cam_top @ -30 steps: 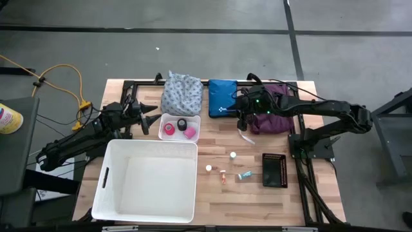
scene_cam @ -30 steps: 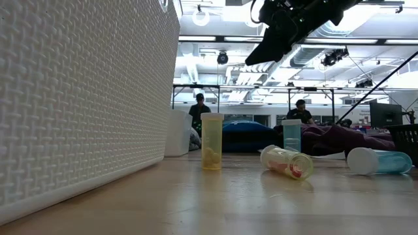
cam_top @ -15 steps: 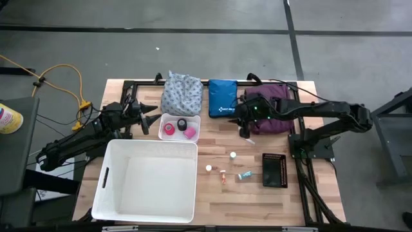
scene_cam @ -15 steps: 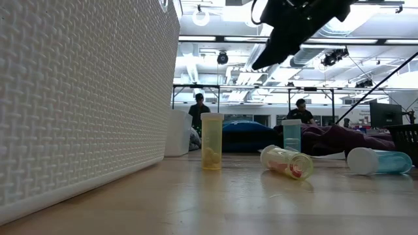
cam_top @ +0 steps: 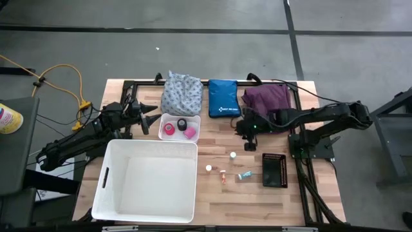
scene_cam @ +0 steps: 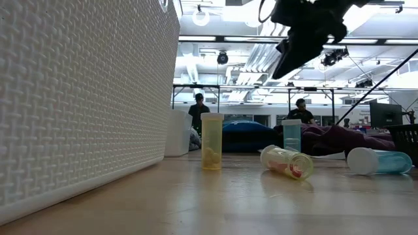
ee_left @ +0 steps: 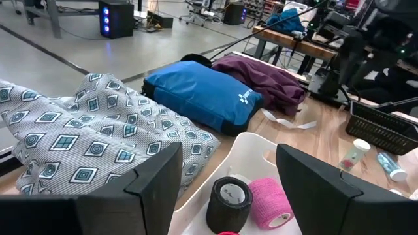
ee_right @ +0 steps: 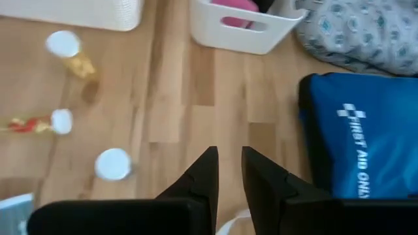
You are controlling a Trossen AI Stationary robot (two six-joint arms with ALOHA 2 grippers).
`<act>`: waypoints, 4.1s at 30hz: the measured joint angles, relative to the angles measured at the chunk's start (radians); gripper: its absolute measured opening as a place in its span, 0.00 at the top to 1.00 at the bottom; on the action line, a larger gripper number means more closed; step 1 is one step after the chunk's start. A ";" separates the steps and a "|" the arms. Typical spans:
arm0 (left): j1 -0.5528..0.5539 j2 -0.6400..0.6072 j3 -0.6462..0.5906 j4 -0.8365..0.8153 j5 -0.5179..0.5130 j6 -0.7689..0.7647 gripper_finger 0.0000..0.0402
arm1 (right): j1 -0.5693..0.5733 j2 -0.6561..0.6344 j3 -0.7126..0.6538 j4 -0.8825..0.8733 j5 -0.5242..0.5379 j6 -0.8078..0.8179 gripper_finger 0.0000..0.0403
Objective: Pick & place medical supplies in basket/bin
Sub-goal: Put the top blue pill bottle into the black bin
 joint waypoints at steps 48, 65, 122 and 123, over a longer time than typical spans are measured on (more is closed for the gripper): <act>0.000 0.000 0.001 0.000 0.000 0.001 0.40 | 0.301 0.102 -0.421 0.597 0.148 0.493 0.53; 0.000 0.000 0.001 0.000 0.000 0.001 0.40 | 0.299 0.275 -0.422 0.800 0.151 0.489 0.53; 0.000 0.000 0.001 0.000 0.000 0.001 0.40 | 0.298 -0.206 -0.420 0.487 0.264 0.424 0.79; 0.000 0.000 0.001 0.000 0.000 0.001 0.40 | 0.298 -0.212 -0.420 0.467 0.265 0.436 0.79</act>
